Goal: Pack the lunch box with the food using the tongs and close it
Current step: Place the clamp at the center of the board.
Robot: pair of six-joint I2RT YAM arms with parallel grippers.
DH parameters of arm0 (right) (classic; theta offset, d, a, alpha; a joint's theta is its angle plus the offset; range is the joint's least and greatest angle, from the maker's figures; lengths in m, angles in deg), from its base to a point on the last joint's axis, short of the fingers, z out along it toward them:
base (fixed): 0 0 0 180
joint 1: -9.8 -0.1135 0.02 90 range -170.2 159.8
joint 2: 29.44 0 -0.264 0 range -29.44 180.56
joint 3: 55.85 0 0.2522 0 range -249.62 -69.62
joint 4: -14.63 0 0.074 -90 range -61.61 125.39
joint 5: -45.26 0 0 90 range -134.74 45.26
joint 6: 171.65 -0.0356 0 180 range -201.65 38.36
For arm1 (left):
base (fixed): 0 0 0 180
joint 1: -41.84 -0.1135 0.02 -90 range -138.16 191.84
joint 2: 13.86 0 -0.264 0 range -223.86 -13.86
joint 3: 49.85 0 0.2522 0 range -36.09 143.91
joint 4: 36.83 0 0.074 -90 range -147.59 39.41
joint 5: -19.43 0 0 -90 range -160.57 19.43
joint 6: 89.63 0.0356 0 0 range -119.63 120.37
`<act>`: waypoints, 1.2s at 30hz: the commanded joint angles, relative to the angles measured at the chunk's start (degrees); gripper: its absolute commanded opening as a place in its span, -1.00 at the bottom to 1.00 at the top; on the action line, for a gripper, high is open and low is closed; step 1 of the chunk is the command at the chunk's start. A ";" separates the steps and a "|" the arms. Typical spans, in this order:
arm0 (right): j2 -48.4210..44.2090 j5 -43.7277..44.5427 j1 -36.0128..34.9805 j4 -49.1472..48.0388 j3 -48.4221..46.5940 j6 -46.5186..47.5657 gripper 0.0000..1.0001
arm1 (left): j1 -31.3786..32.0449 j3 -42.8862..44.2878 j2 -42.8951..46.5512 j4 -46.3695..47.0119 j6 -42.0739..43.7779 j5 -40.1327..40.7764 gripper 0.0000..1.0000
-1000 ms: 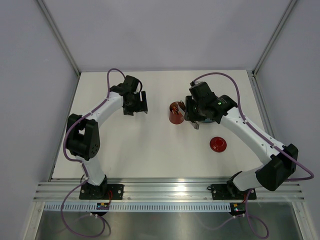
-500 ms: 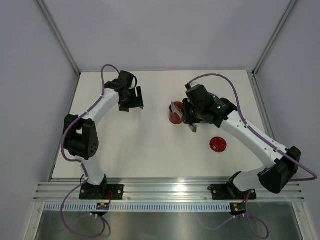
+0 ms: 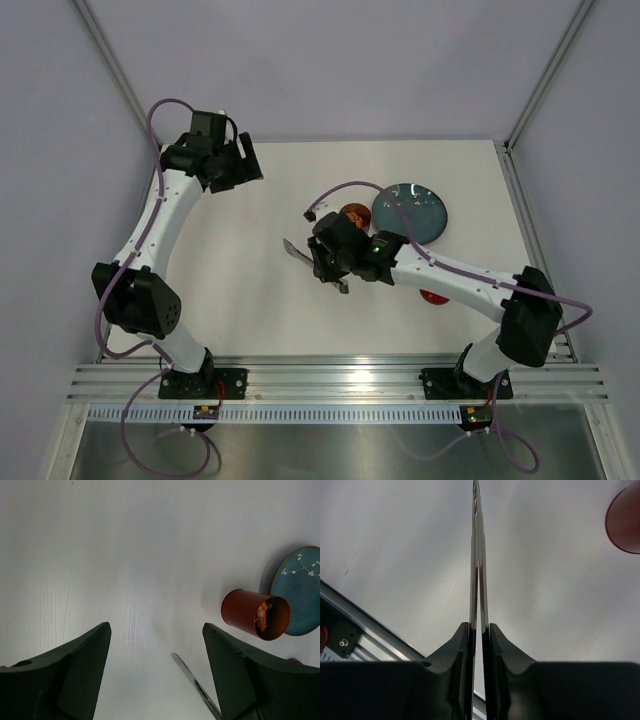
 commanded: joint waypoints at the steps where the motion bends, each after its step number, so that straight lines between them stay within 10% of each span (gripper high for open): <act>1: 4.85 2.44 -2.04 -14.47 2.35 1.76 -0.60 | -0.94 3.42 4.11 -1.28 -0.43 -1.20 0.58; 4: 11.26 2.27 -2.57 -19.06 1.56 2.64 -0.55 | -1.29 3.95 5.17 -1.46 -0.52 -1.73 0.59; 12: 17.36 3.49 -2.92 -17.93 -2.57 2.56 0.66 | -1.64 2.55 5.79 -0.76 -0.61 -2.87 0.59; 36: -6.55 21.76 0.41 -0.89 4.28 -7.72 0.84 | -1.64 -2.38 5.44 2.24 -1.05 -5.25 0.58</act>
